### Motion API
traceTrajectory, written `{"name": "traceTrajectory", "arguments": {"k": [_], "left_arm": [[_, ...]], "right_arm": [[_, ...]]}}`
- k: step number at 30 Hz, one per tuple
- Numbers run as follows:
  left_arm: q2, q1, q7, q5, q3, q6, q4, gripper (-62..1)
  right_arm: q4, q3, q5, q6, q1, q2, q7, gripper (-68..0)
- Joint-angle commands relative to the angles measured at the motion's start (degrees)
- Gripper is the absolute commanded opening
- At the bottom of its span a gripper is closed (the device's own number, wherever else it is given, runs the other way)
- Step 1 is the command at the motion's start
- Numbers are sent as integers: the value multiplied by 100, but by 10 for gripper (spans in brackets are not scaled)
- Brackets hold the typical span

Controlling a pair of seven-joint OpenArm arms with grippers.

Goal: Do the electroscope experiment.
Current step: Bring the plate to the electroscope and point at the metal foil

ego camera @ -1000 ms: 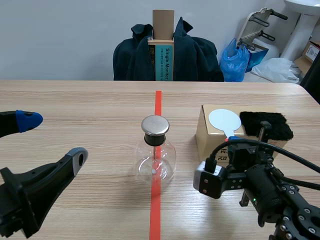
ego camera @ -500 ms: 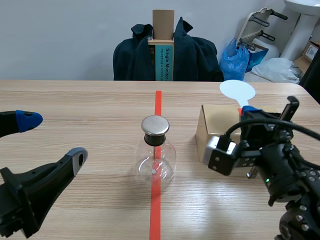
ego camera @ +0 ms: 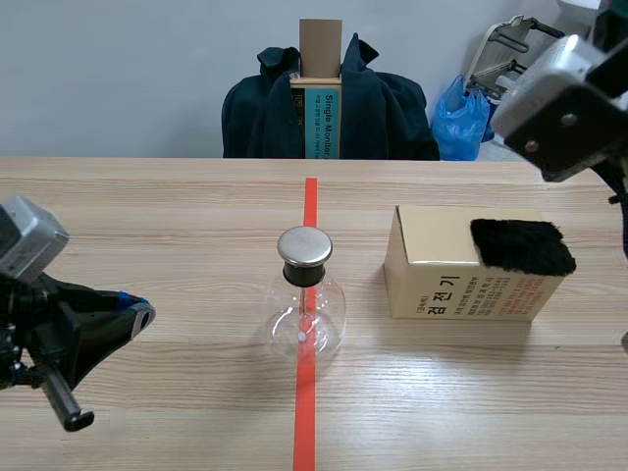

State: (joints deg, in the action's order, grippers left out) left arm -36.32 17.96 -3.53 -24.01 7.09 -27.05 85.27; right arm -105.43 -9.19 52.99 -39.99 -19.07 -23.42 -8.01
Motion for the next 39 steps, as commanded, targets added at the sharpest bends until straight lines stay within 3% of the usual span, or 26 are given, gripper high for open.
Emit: {"name": "traceTrajectory", "arguments": {"k": [1, 5, 8, 16, 23, 28, 32, 39], "left_arm": [[131, -341, 262, -66, 208, -22, -177, -584], [398, -1078, 868, 2, 820, -83, -1075, -583], [619, -1397, 1329, 297, 1174, -129, -1537, -581], [1121, -1696, 1926, 1023, 1705, -120, -2238, -581], [1346, -1705, 2004, 1191, 1786, -50, -2378, -582], [1344, -1703, 2024, 1189, 1797, -52, -2378, -582], [1344, -1703, 2004, 1189, 1797, -52, -2378, -582], [1342, -1703, 2002, 1189, 1797, -52, -2378, -582]], "right_arm": [[-77, 68, -105, -87, 52, 9, -105, -667], [-221, 66, -168, -269, 50, 11, -190, -667], [-367, 66, -280, -470, 50, 11, -269, -667], [-553, 68, -463, -487, 103, 7, -264, -667], [-553, 76, -485, -487, 96, 13, -251, -667], [-542, 50, -437, 365, 98, 24, -450, -667], [-341, 7, -205, 813, 168, 24, -728, -669], [935, -647, 463, 811, 651, 26, -1091, -669]]}}
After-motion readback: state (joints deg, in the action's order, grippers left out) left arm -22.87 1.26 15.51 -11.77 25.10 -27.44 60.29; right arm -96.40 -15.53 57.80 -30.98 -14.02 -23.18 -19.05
